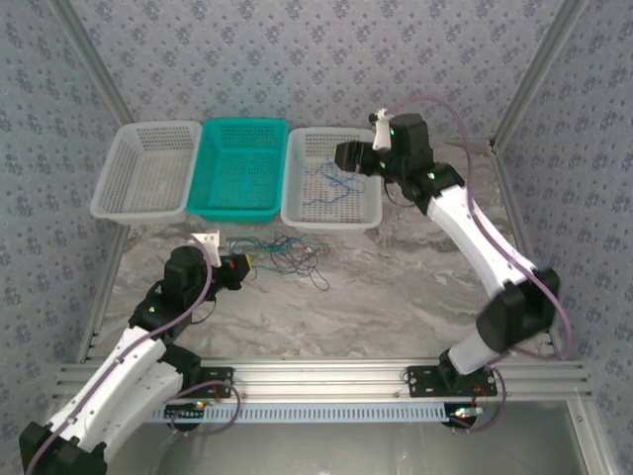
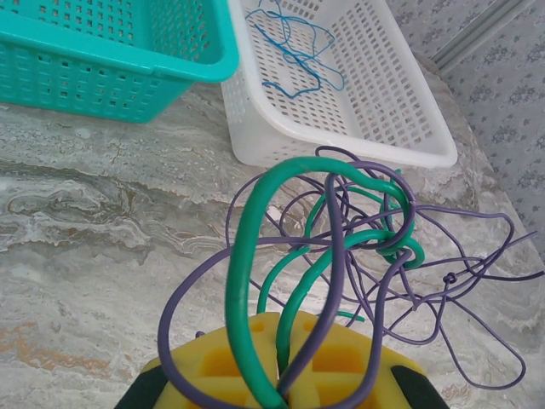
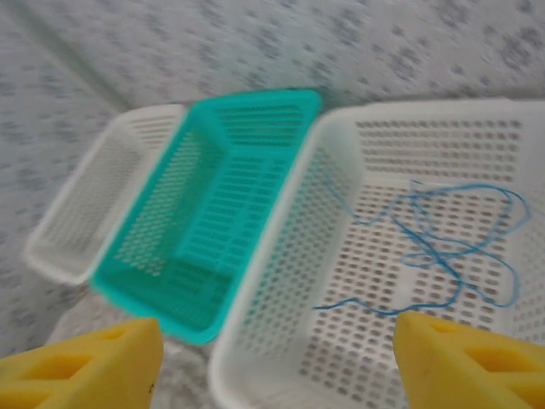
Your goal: Untangle the cables
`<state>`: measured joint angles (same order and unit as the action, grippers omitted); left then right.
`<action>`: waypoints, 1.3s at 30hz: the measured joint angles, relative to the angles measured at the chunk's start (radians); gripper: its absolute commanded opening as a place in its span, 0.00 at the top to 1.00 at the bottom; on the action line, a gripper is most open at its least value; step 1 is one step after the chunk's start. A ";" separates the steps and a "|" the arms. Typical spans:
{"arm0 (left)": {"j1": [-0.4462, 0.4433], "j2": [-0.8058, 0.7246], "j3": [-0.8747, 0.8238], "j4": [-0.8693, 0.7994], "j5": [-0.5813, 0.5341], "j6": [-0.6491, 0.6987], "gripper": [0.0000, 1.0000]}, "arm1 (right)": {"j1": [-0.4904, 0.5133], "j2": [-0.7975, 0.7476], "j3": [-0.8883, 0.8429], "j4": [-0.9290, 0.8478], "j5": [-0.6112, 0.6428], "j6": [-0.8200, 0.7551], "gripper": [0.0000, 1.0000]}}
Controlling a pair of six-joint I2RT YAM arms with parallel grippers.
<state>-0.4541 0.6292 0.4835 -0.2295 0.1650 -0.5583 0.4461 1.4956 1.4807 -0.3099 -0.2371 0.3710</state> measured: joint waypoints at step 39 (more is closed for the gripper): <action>0.020 0.341 0.234 -0.218 -0.229 0.073 1.00 | 0.152 -0.131 -0.504 0.325 -0.081 -0.145 1.00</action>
<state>-0.4343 0.9707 0.7177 -0.4477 -0.0635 -0.4854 0.5983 1.3643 0.9771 0.0154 -0.3183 0.2256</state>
